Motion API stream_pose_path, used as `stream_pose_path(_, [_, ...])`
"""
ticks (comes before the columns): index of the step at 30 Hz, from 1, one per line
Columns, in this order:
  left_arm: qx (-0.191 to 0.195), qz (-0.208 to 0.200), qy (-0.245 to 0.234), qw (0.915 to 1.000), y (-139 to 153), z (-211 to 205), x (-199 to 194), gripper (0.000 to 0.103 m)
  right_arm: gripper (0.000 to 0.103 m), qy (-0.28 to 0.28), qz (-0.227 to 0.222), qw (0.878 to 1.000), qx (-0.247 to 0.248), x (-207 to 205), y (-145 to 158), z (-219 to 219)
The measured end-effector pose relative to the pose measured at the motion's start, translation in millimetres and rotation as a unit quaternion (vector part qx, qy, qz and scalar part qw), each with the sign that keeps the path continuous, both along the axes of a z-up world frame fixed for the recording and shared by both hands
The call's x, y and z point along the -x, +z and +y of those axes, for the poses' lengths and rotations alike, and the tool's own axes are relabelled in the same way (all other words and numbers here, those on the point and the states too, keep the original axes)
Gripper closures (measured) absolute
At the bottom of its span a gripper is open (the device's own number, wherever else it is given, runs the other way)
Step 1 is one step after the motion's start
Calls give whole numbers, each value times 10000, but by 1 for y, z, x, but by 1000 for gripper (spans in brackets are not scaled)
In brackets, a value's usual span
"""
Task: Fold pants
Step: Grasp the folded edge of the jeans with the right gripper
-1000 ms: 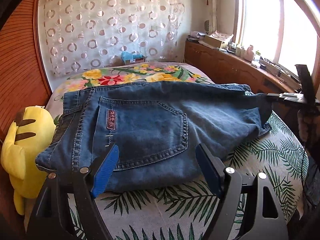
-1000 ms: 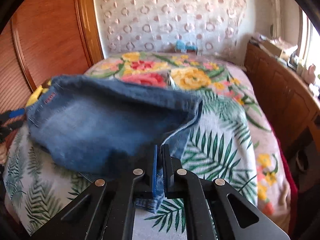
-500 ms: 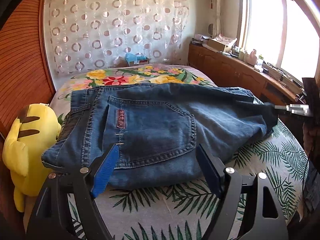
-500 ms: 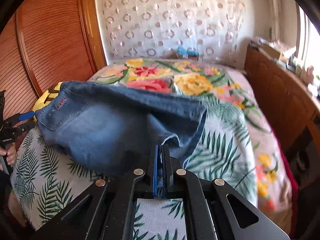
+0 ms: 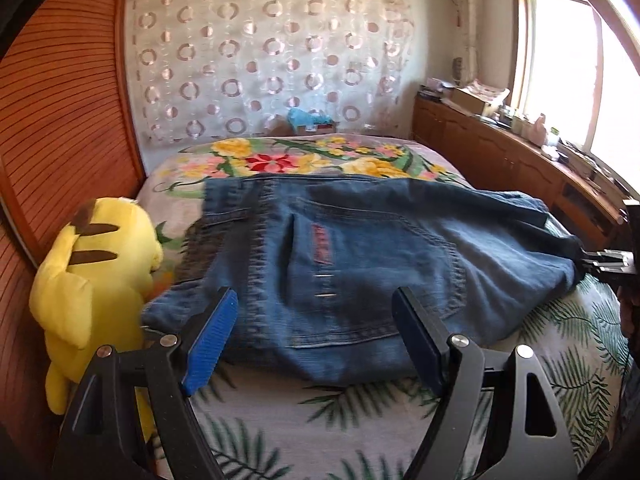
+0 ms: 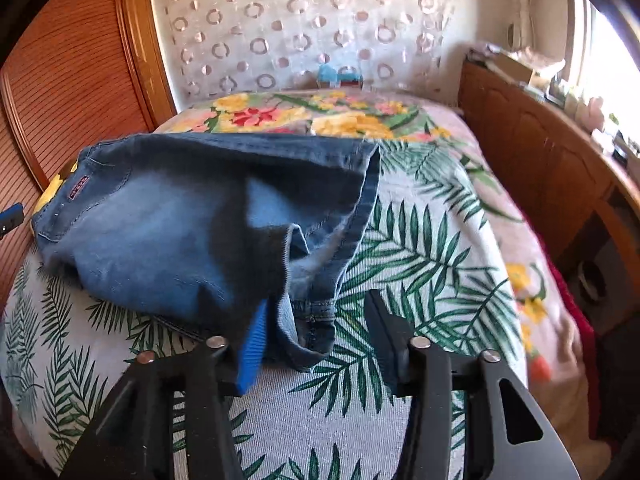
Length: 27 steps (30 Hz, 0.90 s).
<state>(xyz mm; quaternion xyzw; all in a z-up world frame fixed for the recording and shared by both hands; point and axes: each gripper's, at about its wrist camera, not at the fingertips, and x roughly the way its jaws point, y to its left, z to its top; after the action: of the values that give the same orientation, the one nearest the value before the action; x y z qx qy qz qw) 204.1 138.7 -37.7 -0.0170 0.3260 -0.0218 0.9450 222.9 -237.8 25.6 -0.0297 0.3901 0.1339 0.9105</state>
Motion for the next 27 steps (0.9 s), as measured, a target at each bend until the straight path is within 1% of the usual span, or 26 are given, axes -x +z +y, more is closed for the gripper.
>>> stream_pose_path(4, [-13,51,383,9993,-5,27,-1,23,53,18,249,9997,23,-7,-8,5])
stream_pose_path(6, [6,113,562,9984,-8,41,-2,23,53,64,227,9996,128,-6,-9,11])
stream_pose_path(9, [6,214,789,9966,-15,56,-7,23,53,305,198,9988,319,-5,-9,24])
stream_pose_path(12, [20,389,932,9949,-25,69,-16,23,61,430,211,9983,321,-6,-8,29])
stream_pose_path(14, [28,603,1040,9927,-33,76,-25,23,75,532,216,9980,277,-6,-7,29])
stream_pose_path(15, [39,754,1032,9918,-38,78,-30,23,78,595,210,9976,277,-6,-6,27])
stream_pose_path(16, [63,852,1010,9912,-41,79,-32,25,83,647,198,9973,288,-5,-6,28])
stream_pose_path(19, [207,952,1008,9901,-46,83,-38,30,84,666,126,9970,364,-2,-7,28])
stream_pose_path(23, [324,1129,990,9881,-51,85,-43,30,84,675,135,9973,258,1,-6,25])
stream_pose_path(26, [490,1184,980,9869,-54,88,-45,35,85,695,127,9972,248,1,-6,25])
stream_pose_path(27, [498,1163,978,9871,-54,87,-45,45,85,708,122,9971,240,1,-6,25])
